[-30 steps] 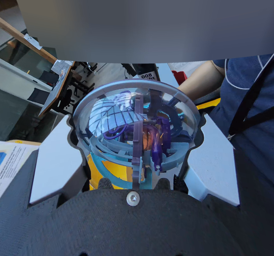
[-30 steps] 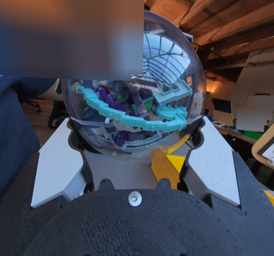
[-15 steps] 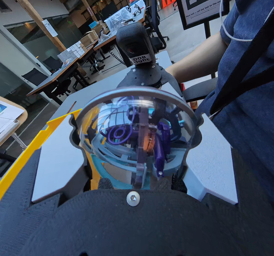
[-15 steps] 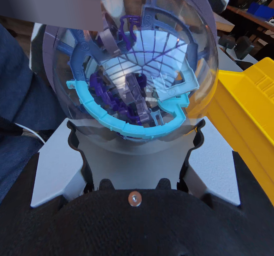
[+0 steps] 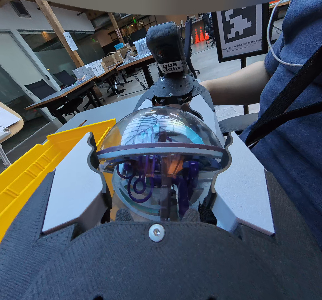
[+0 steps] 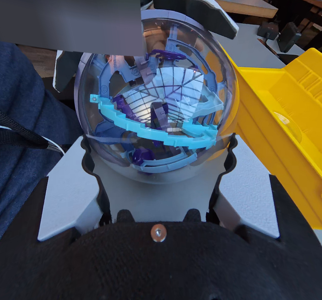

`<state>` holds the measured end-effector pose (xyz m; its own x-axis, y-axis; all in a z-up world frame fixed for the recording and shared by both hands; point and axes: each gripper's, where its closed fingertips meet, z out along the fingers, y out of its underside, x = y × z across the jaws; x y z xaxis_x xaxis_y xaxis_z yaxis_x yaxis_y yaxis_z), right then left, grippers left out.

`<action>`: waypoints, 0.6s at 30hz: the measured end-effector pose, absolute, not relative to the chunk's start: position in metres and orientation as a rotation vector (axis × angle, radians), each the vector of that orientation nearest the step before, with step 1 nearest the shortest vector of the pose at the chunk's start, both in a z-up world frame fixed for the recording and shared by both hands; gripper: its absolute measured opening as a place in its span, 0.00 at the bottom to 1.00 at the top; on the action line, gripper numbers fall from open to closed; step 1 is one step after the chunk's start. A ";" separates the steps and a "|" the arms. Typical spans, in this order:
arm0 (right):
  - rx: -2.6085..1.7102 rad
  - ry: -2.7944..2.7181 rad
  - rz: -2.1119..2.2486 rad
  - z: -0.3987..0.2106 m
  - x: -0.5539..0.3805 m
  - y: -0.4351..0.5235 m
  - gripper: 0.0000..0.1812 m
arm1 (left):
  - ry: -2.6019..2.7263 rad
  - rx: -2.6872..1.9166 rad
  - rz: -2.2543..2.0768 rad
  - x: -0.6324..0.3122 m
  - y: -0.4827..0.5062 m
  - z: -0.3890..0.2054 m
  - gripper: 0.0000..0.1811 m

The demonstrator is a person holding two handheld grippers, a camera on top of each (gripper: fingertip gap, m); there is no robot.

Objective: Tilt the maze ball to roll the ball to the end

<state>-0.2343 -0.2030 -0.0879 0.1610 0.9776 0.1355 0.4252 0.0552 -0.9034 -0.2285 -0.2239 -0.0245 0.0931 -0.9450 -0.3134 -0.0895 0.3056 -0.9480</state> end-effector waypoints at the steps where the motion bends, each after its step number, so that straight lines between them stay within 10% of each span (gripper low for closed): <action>1: -1.522 -1.410 0.762 -0.088 -0.233 -0.203 0.84 | 1.312 -1.077 -0.862 -0.229 -0.224 -0.024 0.79; 18: -1.486 -1.589 0.740 -0.041 -0.239 -0.210 0.76 | 1.312 -1.097 -0.877 -0.215 -0.224 -0.023 0.75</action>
<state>-0.2393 -0.2103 -0.0409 0.0312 0.9849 0.1700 0.5035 0.1315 -0.8539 -0.2148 -0.2245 -0.0229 0.0938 -0.9520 -0.2913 -0.0951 0.2827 -0.9545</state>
